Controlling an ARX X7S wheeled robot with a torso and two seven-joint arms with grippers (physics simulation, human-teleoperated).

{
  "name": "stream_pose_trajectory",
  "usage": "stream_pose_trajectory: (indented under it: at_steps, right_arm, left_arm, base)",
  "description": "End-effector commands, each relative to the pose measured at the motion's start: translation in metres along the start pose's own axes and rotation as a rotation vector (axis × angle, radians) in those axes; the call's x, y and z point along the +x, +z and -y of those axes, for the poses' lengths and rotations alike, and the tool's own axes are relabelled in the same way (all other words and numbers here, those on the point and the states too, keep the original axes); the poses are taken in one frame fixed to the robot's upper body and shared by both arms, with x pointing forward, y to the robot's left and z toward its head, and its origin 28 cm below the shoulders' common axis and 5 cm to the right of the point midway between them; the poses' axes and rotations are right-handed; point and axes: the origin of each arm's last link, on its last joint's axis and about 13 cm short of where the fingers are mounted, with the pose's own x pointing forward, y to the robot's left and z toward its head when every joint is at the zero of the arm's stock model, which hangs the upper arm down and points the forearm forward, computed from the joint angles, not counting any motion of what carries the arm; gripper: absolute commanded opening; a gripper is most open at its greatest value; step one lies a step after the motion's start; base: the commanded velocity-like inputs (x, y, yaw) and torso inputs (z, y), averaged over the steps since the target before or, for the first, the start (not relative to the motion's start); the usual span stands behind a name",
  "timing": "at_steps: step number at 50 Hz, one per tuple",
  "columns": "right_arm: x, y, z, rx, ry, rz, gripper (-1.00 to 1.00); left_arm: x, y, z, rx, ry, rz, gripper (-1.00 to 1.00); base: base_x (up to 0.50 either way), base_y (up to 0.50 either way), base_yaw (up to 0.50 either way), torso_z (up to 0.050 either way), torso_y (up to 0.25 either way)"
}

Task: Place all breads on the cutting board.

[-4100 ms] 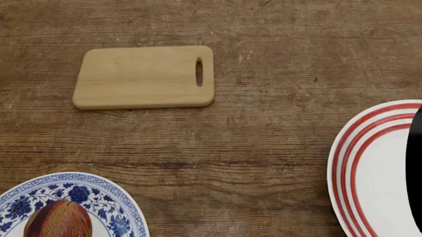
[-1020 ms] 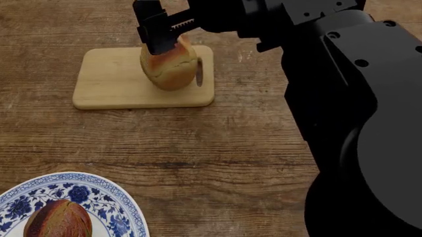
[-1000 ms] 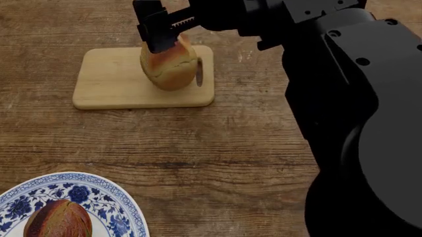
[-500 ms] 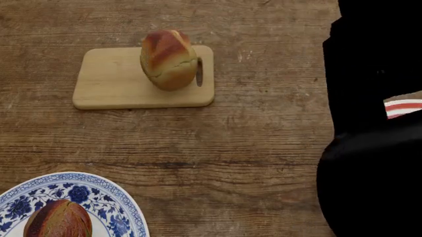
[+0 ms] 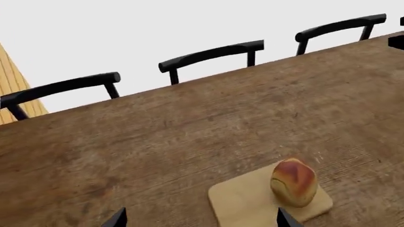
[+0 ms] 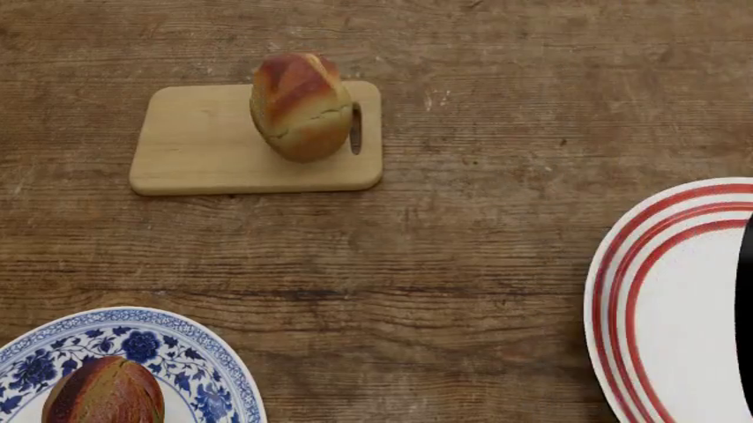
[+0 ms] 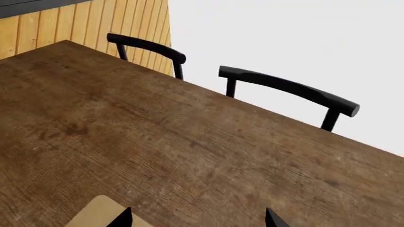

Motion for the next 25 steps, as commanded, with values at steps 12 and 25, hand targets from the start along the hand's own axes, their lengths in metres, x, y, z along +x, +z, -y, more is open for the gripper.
stream_pose_trajectory:
  at_steps: [12, 25]
  right_arm:
    - [-0.011, -0.005, 0.01, 0.018, -0.054, -0.011, 1.0]
    - [-0.008, -0.009, 0.011, 0.025, -0.064, -0.022, 1.0]
  left_arm:
    - [-0.01, 0.021, 0.014, -0.014, -0.281, -0.279, 1.0]
    - [-0.011, 0.018, 0.025, 0.104, -0.284, -0.448, 1.0]
  base:
    - [0.0, 0.0, 0.0, 0.0, 0.0]
    - [0.0, 0.0, 0.0, 0.0, 0.0]
